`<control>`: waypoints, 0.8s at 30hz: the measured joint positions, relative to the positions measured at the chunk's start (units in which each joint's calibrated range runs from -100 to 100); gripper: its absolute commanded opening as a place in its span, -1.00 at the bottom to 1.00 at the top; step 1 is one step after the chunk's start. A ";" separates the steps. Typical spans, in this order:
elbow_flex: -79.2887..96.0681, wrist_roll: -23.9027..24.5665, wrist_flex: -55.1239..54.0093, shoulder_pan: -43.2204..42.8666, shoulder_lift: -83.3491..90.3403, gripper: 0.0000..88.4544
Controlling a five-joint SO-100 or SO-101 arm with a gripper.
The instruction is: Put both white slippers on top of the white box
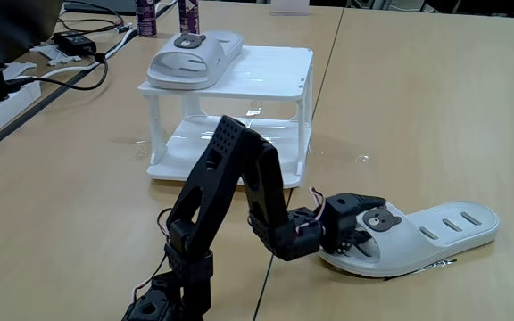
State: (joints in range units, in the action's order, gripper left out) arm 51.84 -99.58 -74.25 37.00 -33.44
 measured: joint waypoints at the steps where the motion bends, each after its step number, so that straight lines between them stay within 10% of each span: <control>1: -1.71 0.00 0.00 0.60 -1.40 -0.36; 11: -18.24 0.00 9.53 1.57 -4.21 -0.38; 17: -21.92 0.00 13.05 2.10 -7.34 -0.97; 24: -27.04 0.00 13.05 2.10 -11.22 -0.98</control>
State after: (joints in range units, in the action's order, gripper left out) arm 24.80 -99.58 -61.20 39.10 -44.66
